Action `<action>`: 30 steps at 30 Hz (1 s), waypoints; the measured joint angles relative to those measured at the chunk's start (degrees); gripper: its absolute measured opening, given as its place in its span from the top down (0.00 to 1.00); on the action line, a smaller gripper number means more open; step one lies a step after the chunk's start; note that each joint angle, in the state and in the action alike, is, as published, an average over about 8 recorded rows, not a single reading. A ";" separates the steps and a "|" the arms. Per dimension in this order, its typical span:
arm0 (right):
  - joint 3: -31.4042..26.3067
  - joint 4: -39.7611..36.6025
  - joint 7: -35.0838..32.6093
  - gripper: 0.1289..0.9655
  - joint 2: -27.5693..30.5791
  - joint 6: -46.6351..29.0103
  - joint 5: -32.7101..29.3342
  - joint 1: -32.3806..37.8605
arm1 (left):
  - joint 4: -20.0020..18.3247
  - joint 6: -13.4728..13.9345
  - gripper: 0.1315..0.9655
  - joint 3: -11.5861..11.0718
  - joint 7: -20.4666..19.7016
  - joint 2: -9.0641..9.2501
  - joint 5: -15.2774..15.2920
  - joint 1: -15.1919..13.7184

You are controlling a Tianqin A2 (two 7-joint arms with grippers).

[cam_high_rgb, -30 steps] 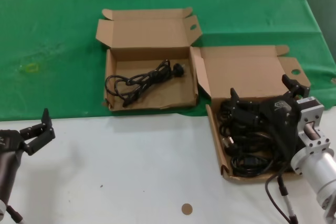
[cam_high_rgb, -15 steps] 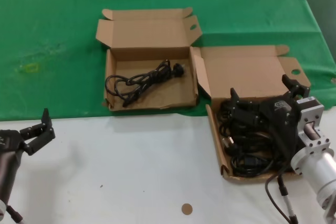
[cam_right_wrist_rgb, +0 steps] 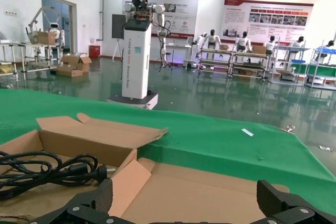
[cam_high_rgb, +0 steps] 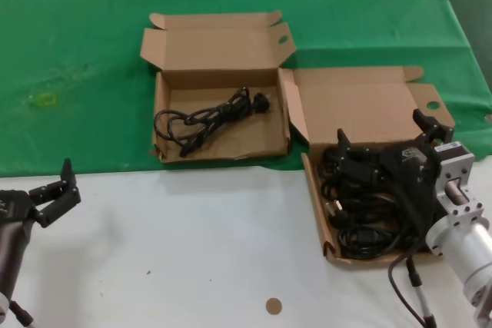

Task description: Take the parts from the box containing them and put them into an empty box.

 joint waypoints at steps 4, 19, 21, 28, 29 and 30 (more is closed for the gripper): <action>0.00 0.00 0.00 0.00 0.00 0.00 0.00 0.00 | 0.00 0.00 0.00 0.00 0.01 0.00 0.00 0.00; 0.00 0.00 0.00 0.00 0.00 0.00 0.00 0.00 | 0.00 0.00 0.00 0.00 0.02 0.00 0.00 0.00; 0.00 0.00 0.00 0.00 0.00 0.00 0.00 0.00 | 0.00 0.00 0.00 0.00 0.02 0.00 0.00 0.00; 0.00 0.00 0.00 0.00 0.00 0.00 0.00 0.00 | 0.00 0.00 0.00 0.00 0.02 0.00 0.00 0.00; 0.00 0.00 0.00 0.00 0.00 0.00 0.00 0.00 | 0.00 0.00 0.00 0.00 0.02 0.00 0.00 0.00; 0.00 0.00 0.00 0.00 0.00 0.00 0.00 0.00 | 0.00 0.00 0.00 0.00 0.02 0.00 0.00 0.00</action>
